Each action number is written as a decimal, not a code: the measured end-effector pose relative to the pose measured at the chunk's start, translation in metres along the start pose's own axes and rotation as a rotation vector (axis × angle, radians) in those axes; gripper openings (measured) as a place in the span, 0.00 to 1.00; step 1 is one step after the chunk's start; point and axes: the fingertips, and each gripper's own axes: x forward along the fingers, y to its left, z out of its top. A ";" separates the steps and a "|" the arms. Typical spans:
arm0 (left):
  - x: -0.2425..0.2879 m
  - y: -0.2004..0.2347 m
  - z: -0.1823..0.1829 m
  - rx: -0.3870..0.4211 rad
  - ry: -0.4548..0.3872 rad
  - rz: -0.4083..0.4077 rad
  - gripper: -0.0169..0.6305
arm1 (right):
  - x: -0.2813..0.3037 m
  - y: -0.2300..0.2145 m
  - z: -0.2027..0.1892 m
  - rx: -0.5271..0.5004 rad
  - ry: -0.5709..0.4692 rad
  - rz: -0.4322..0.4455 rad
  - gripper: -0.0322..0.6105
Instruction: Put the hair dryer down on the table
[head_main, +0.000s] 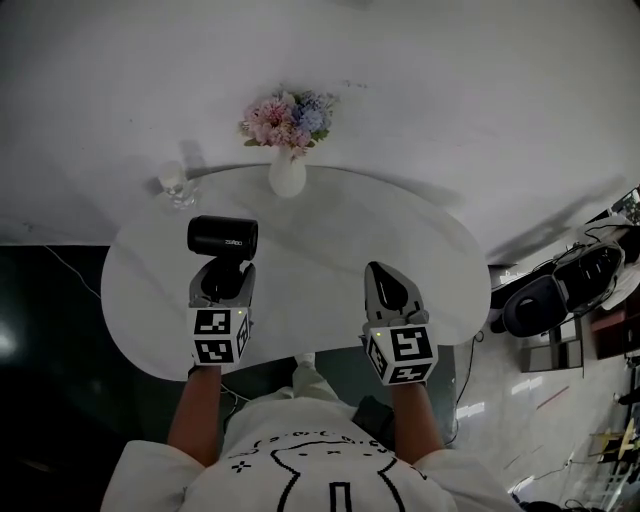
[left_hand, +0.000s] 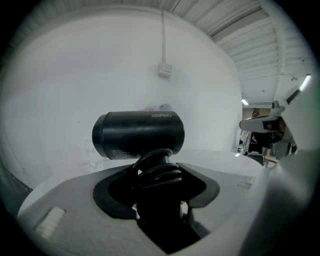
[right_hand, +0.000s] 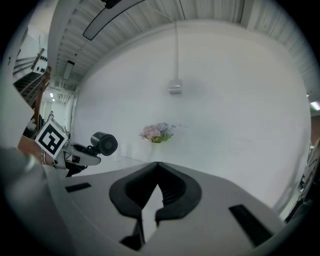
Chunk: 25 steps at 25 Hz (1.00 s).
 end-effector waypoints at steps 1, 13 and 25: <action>0.006 0.001 -0.003 -0.007 0.014 0.006 0.40 | 0.005 -0.003 0.001 0.006 0.001 0.005 0.05; 0.070 0.017 -0.053 -0.062 0.227 0.056 0.40 | 0.056 -0.017 0.001 0.002 0.015 0.070 0.05; 0.107 0.033 -0.087 -0.090 0.361 0.083 0.40 | 0.099 -0.026 -0.010 0.009 0.061 0.117 0.05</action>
